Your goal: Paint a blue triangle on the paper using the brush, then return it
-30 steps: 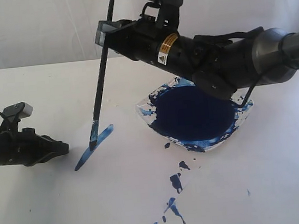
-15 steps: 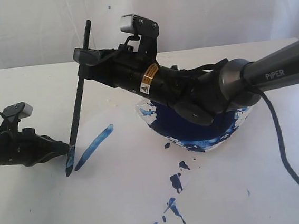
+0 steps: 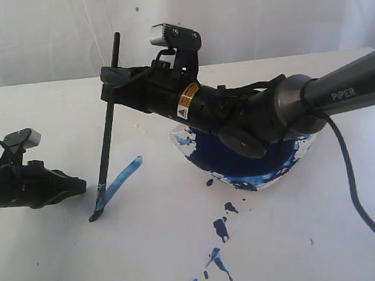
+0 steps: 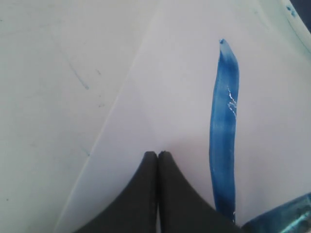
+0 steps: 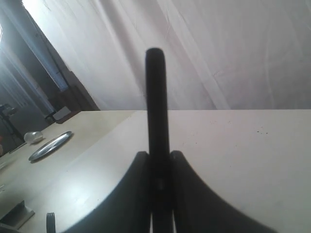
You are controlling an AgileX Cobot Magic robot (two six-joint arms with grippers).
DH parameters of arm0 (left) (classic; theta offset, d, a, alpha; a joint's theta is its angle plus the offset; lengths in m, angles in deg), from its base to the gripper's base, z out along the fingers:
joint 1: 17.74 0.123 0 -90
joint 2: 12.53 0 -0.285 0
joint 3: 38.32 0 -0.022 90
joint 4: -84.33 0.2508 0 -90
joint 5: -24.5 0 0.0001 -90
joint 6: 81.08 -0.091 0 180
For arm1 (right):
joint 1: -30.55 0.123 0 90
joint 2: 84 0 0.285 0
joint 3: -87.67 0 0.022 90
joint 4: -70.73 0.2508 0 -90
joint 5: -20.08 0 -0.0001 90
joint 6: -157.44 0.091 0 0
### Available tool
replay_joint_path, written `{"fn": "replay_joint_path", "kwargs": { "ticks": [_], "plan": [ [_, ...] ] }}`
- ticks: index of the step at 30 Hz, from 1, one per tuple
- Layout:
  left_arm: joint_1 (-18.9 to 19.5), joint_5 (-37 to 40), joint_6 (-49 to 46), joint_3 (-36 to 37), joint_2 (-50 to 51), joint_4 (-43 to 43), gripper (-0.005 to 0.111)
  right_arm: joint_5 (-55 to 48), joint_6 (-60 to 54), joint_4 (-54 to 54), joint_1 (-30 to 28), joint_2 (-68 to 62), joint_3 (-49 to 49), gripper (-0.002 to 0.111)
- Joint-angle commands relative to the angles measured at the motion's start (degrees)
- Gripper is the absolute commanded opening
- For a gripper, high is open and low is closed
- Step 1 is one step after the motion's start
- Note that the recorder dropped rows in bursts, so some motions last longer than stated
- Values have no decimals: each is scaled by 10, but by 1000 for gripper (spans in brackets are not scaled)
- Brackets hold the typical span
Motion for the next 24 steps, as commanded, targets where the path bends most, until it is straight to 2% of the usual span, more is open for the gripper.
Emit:
{"fn": "replay_joint_path", "kwargs": {
  "ticks": [1, 12, 24],
  "plan": [
    [1, 3, -3, 5, -4, -12, 0, -13, -7, -4, -1, 5, -1, 5],
    [1, 3, -3, 5, -4, -12, 0, -206, -33, -26, -1, 79, -1, 5],
    [1, 3, -3, 5, -4, -12, 0, -334, -84, -33, -1, 130, -1, 5]
  ]
}}
